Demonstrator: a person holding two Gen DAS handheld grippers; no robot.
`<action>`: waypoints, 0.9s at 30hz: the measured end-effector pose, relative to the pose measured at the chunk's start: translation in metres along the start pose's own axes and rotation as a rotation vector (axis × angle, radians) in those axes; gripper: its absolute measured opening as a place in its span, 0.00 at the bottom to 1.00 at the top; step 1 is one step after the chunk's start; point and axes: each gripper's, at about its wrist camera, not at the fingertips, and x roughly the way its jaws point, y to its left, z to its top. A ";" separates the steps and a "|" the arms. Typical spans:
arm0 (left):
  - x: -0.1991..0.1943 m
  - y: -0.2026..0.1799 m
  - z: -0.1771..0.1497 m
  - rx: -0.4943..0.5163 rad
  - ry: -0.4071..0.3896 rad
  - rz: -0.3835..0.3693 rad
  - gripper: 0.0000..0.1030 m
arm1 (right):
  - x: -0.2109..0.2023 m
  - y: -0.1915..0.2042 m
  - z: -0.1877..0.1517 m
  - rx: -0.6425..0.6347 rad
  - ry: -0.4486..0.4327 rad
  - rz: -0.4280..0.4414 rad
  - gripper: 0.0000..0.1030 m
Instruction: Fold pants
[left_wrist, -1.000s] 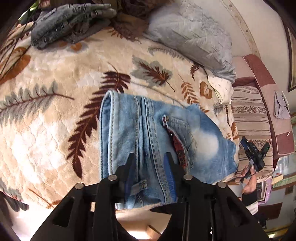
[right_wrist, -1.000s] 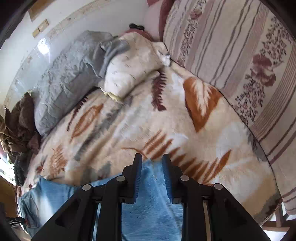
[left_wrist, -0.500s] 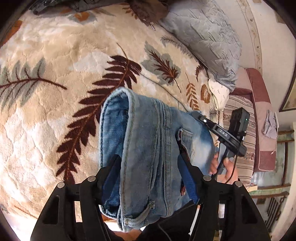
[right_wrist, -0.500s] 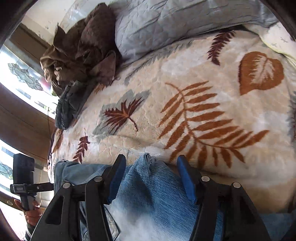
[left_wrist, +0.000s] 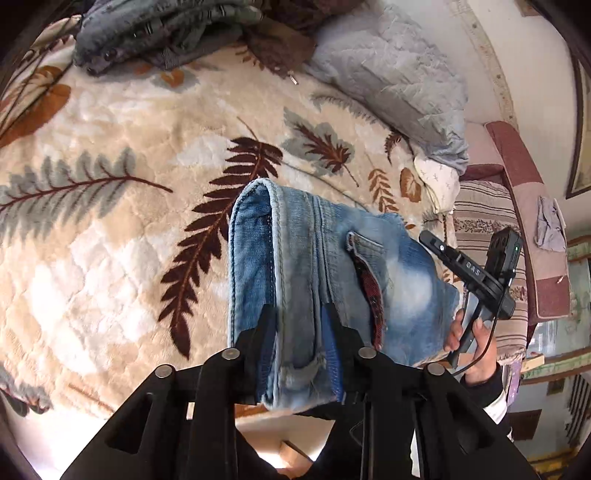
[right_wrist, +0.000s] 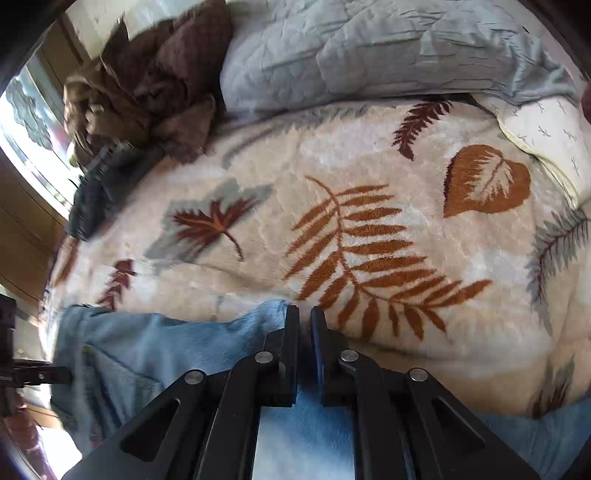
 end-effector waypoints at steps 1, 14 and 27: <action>-0.012 -0.003 -0.010 -0.002 -0.022 -0.015 0.45 | -0.019 0.000 -0.012 0.017 -0.013 0.054 0.24; 0.048 0.023 -0.067 -0.156 0.031 -0.088 0.65 | -0.038 0.019 -0.179 0.339 0.156 0.423 0.61; 0.052 0.032 -0.070 -0.112 0.097 0.078 0.21 | -0.002 0.019 -0.181 0.439 0.137 0.477 0.06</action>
